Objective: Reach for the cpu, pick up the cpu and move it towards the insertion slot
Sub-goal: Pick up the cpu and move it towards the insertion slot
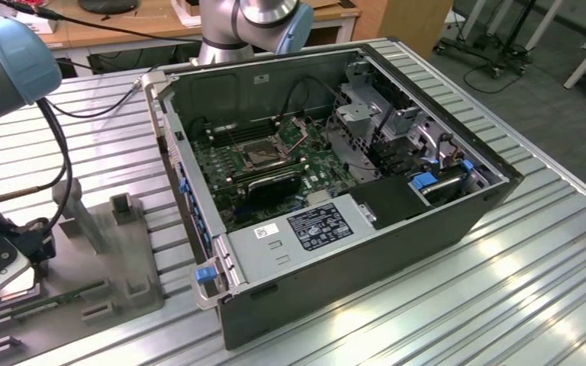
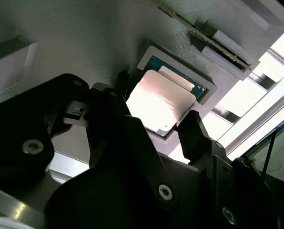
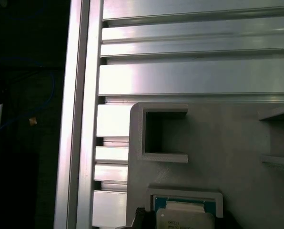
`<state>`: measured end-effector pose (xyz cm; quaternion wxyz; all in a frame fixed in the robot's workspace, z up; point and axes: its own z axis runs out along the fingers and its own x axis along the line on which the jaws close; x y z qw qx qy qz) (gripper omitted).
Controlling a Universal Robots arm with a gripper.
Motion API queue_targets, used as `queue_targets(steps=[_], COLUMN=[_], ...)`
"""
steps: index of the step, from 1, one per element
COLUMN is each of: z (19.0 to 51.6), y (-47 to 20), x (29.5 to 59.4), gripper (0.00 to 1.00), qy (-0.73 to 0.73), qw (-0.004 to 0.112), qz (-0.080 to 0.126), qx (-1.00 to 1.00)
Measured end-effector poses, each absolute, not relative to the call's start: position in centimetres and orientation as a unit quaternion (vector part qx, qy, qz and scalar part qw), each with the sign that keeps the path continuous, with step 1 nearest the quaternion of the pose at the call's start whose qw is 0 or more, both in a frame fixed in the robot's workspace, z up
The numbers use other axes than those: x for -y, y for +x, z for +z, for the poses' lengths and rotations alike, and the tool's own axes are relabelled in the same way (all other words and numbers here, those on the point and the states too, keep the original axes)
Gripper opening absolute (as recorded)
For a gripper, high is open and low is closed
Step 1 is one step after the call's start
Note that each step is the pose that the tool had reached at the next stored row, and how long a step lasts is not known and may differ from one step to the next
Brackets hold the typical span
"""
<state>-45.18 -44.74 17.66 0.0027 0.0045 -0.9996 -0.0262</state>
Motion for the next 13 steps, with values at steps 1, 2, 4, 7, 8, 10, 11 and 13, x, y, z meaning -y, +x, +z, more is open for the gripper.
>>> queue_targets(steps=[1,2,4,7,8,10,11,13], z=[17.66,17.66,17.68,17.67,17.66,17.66,17.65,17.56], y=[-45.18,-45.18,-45.17,-45.12,-45.13,-45.13,-45.13,-45.13], x=[44.74,44.75,44.81,44.92,44.92,44.92,44.92,44.97], gripper=[0.66,0.66,0.66,0.67,0.67,0.73,0.8,0.8], qy=[0.004,0.004,0.001,-0.003,-0.003,-0.003,-0.003,-0.011], qw=[0.003,0.003,0.003,0.003,0.003,0.003,0.003,0.002], qz=[-0.026,-0.026,-0.026,-0.026,-0.026,-0.026,-0.026,-0.026], qx=[1.0,1.0,1.0,1.0,1.0,1.0,1.0,1.0])
